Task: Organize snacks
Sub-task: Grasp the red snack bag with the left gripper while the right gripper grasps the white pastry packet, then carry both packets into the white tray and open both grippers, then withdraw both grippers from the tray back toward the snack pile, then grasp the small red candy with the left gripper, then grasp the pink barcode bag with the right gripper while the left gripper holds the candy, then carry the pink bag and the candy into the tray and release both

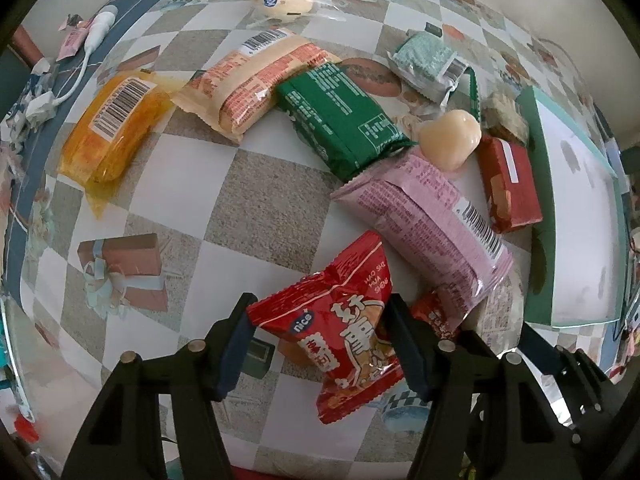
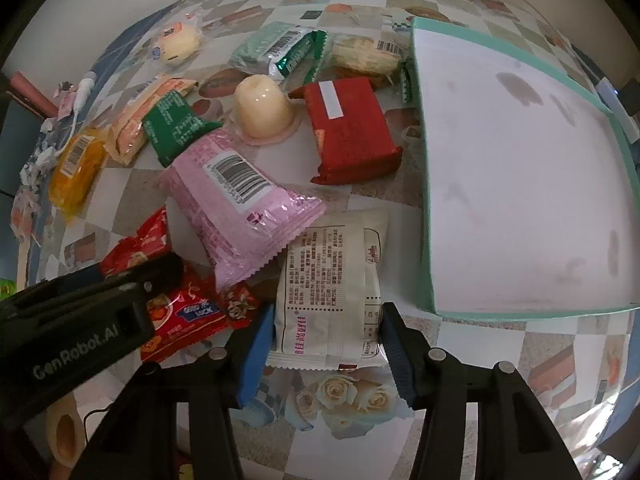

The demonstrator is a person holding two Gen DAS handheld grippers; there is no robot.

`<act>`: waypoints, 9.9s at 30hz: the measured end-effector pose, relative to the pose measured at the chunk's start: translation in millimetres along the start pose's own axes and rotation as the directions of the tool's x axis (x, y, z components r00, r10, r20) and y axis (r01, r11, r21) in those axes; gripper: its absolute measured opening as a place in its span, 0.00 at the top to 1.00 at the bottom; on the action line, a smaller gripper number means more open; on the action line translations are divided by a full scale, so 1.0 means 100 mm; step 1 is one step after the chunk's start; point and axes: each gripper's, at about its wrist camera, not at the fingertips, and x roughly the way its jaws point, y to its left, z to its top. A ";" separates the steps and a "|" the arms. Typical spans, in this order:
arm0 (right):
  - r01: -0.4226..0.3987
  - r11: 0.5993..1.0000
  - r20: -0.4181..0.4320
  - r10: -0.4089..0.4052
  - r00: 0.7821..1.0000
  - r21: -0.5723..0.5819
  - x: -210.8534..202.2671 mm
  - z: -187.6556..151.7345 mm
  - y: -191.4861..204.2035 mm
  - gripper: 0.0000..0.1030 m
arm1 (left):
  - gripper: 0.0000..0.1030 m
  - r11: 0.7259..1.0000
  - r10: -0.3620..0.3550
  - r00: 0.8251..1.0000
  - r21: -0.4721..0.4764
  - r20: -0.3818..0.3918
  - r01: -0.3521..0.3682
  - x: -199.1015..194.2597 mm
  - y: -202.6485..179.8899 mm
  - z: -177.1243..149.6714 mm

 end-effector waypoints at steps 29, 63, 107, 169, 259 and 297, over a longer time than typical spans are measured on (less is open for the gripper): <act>-0.109 0.983 0.153 0.086 0.984 0.145 -0.72 -0.11 -0.50 0.47 | 0.47 0.997 0.019 0.978 -0.077 0.206 -0.003 -0.84 0.33 -0.30; 0.080 0.801 0.177 -0.227 0.958 0.594 -0.52 0.59 -2.21 0.46 | 0.47 0.961 -0.177 0.975 0.238 0.132 0.142 -0.54 -2.01 0.67; 0.023 0.871 0.289 -0.188 0.939 0.492 -0.97 0.05 -1.76 0.00 | 0.04 0.997 0.070 0.955 0.004 0.288 -0.074 -0.78 -0.81 0.05; 0.020 0.941 0.136 -0.070 0.988 0.337 -0.62 -0.03 -0.95 0.02 | 0.05 0.999 0.026 0.998 -0.038 -0.054 -0.028 -0.09 -0.16 -0.16; -0.021 0.966 0.115 0.052 0.992 -0.257 -0.07 0.29 0.46 0.45 | 0.81 0.928 0.031 1.000 -0.373 0.006 -0.026 -0.21 0.47 -0.11; -0.002 0.987 0.245 -0.038 0.969 0.161 -0.85 0.44 -0.52 0.57 | 0.81 0.967 0.014 0.993 -0.252 0.118 0.016 -0.58 0.11 -0.17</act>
